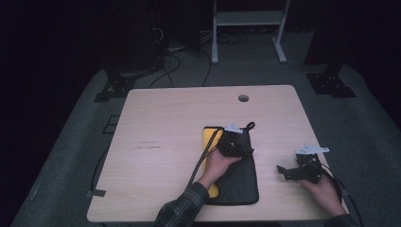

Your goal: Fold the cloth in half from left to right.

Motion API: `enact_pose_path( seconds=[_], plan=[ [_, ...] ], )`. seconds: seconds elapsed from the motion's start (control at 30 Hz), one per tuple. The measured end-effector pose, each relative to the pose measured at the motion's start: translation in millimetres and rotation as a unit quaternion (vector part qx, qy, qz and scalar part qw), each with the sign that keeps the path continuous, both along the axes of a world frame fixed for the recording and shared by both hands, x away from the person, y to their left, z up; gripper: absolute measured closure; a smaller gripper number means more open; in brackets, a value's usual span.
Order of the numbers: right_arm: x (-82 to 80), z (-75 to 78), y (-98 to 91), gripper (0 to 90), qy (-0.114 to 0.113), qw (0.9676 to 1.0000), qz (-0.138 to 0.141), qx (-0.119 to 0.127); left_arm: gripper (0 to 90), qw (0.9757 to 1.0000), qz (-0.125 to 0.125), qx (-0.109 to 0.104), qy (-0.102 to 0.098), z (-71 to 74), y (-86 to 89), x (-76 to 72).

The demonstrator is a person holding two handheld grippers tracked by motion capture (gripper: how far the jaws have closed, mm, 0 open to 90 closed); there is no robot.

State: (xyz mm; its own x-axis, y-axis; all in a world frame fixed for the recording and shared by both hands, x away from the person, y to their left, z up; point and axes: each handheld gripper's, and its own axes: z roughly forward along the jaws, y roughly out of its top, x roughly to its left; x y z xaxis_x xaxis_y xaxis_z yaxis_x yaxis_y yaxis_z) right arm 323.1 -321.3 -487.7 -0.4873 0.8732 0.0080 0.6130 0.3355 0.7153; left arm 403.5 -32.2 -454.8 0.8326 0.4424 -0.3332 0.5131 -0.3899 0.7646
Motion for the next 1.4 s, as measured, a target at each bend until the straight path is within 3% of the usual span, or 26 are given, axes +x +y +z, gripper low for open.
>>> enact_pose_path(
  seconds=[0.13,0.3,0.4,0.6,0.73,0.87,1.0,1.1,1.27,1.4],
  plan=[
    [0.0,0.0,0.0,1.9,0.0,1.0,0.0,0.0,53.3,0.9998,0.01,-0.004,-0.015,15.7,18.6,-4.8],
    [0.0,0.0,0.0,1.9,0.0,1.0,0.0,0.0,48.8,0.9989,0.031,0.009,-0.035,24.9,54.0,-15.4],
    [0.0,0.0,0.0,1.9,0.0,1.0,0.0,0.0,48.3,0.9979,0.046,0.019,-0.042,23.3,72.1,-21.7],
    [-0.1,0.0,0.0,1.9,0.0,1.0,0.0,0.0,48.3,0.9956,0.079,0.034,-0.037,14.1,107.9,-28.1],
    [-0.4,0.0,0.1,1.9,0.0,1.0,-0.001,0.001,49.9,0.992,0.106,0.056,-0.04,5.4,125.0,-29.7],
    [-0.4,0.0,0.1,1.9,0.0,1.0,-0.001,0.001,50.3,0.9898,0.123,0.066,-0.024,-4.0,131.1,-26.2],
    [-0.5,0.0,0.1,1.9,0.0,1.0,-0.001,0.001,50.1,0.9889,0.121,0.085,-0.018,-11.2,128.5,-25.3],
    [-0.4,0.0,0.1,1.9,0.0,1.0,-0.001,0.001,50.2,0.9859,0.121,0.111,-0.03,-16.8,124.9,-28.6],
    [-0.5,0.0,0.0,1.9,0.0,1.0,0.0,0.001,71.9,0.9849,0.1,0.134,-0.045,-15.3,120.5,-38.5],
    [-0.5,0.0,0.0,1.9,0.0,1.0,0.0,0.001,81.1,0.9855,0.093,0.136,-0.04,-14.3,120.4,-43.1]
  ],
)
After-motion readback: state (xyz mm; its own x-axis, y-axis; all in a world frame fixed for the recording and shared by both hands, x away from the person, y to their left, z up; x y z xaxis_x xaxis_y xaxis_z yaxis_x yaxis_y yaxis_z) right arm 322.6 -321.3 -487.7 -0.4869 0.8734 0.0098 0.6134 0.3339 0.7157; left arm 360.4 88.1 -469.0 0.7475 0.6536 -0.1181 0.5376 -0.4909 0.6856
